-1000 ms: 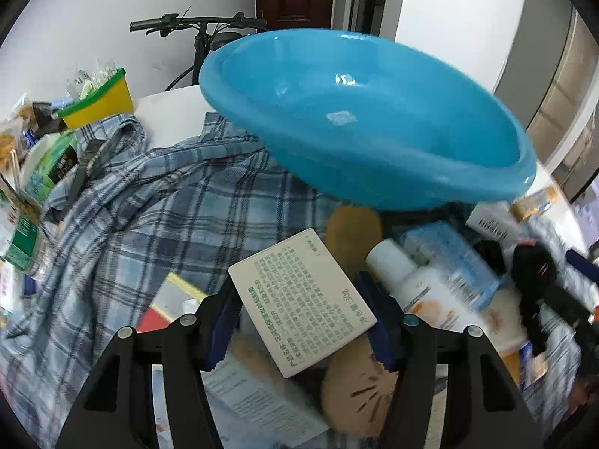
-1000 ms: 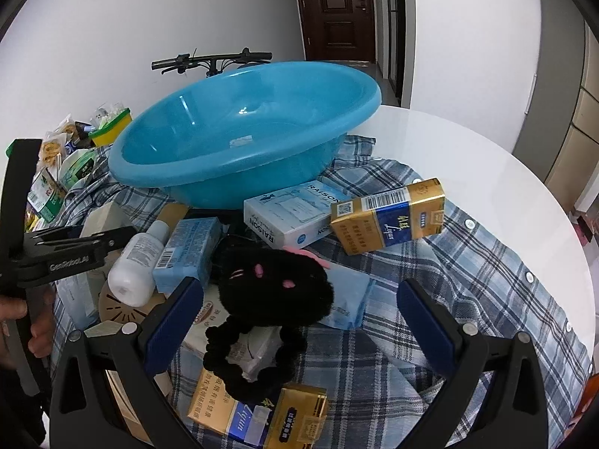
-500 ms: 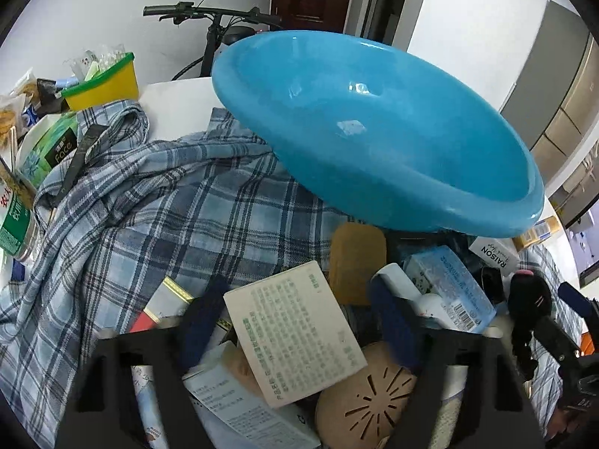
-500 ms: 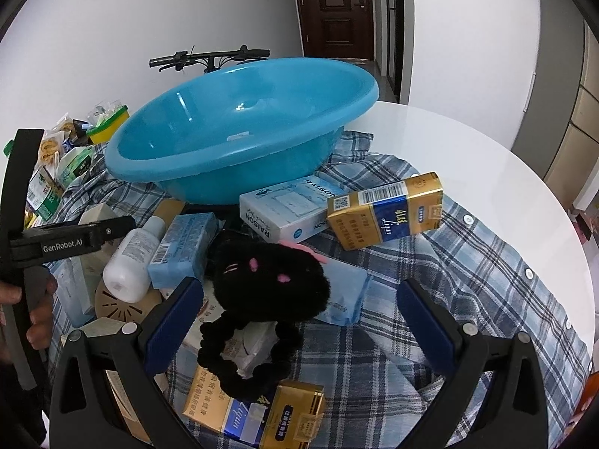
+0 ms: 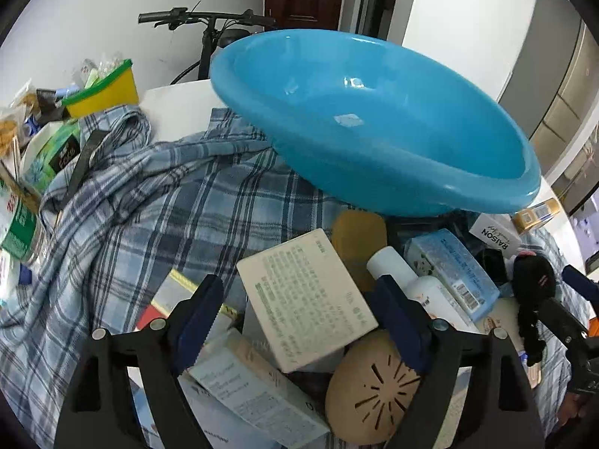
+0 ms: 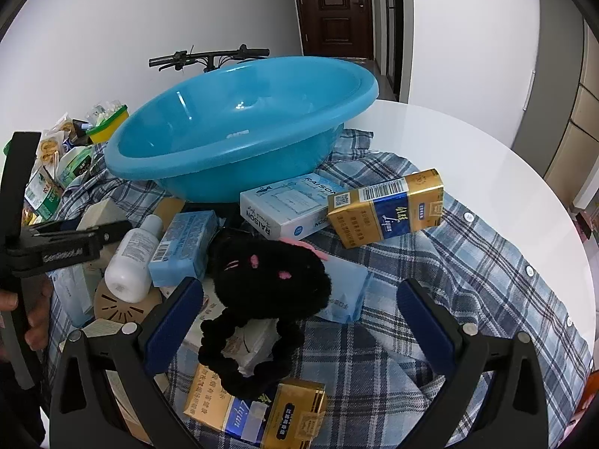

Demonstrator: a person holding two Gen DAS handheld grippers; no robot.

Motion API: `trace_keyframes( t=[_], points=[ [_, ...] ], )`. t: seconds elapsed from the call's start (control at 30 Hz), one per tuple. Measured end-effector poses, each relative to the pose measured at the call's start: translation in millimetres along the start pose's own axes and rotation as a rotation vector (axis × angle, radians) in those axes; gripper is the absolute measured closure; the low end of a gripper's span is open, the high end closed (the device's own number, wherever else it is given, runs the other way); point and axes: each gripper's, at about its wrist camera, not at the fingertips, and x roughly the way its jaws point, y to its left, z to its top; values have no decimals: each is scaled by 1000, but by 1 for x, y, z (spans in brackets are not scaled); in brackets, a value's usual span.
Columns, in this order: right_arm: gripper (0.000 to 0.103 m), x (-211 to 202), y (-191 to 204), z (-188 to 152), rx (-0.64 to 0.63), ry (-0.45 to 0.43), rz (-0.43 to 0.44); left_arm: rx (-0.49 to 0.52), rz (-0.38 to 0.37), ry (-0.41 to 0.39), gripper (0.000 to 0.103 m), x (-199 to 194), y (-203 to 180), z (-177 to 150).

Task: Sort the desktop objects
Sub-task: 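Lift the cream box with the left tool while the right tool grasps the black hair tie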

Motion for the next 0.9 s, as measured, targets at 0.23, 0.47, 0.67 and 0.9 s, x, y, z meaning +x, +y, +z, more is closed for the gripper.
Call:
trace_keyframes(
  t=[0.23,0.47,0.67,0.9],
  points=[
    [0,1,0,-1,-2,4,0,-49,-26,-6,44,3,7,-1],
    [0,-2,-2,-2,2,0,-7,81,-33,-26,43,-6,-7,2],
    [0,-2,-2,-2,-5,2,-4,82,-21,25,25,6,-2,6],
    [0,4,-6,-3,12,16,-9,15,-11,12,21,8,2,12]
  ],
)
